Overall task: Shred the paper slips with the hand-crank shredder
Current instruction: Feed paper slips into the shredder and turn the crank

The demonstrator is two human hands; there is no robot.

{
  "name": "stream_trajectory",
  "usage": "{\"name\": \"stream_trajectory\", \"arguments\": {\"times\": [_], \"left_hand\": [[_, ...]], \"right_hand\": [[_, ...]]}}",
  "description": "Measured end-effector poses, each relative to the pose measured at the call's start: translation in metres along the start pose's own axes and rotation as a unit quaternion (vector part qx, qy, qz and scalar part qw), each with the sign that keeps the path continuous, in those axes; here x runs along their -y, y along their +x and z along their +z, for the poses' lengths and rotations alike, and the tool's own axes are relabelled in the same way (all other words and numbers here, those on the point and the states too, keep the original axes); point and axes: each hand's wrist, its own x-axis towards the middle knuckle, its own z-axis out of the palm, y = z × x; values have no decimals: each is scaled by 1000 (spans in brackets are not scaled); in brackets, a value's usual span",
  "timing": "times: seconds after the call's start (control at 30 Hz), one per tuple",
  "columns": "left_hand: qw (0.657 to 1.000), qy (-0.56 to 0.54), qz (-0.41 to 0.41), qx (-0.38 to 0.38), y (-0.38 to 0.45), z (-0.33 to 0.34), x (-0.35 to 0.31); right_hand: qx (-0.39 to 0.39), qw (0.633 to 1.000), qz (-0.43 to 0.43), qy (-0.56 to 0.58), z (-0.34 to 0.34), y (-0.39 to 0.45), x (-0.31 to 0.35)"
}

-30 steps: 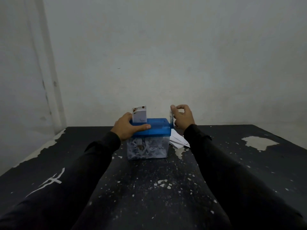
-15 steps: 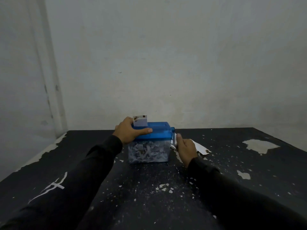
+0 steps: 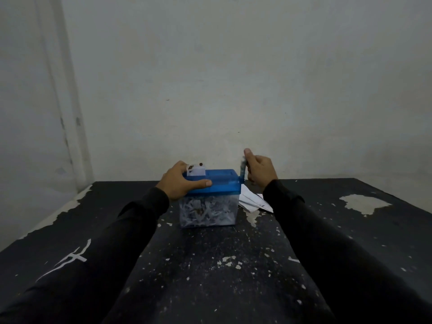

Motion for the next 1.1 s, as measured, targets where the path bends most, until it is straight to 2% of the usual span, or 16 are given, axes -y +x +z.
{"name": "stream_trajectory", "arguments": {"times": [0.1,0.2,0.37,0.57,0.77,0.97,1.1], "left_hand": [[1000,4,7,1,-1,0,0],[1000,10,16,3,1,-1,4],[1000,-11,27,3,-3,0,-2],[999,12,23,23,-4,-2,-4],[999,1,21,30,-5,-3,-7],[999,25,19,30,-8,-5,-12],[999,6,38,37,-10,-5,-14]], "right_hand": [[-26,999,30,-5,9,23,-5],[-27,996,59,-60,16,39,-28],[-6,986,141,-86,21,14,-81],[-34,977,89,-192,9,-41,-89],[-46,992,84,-82,1,-66,-78],[-26,997,31,65,0,-64,-40],[-17,999,-2,38,2,-22,-12]]}}
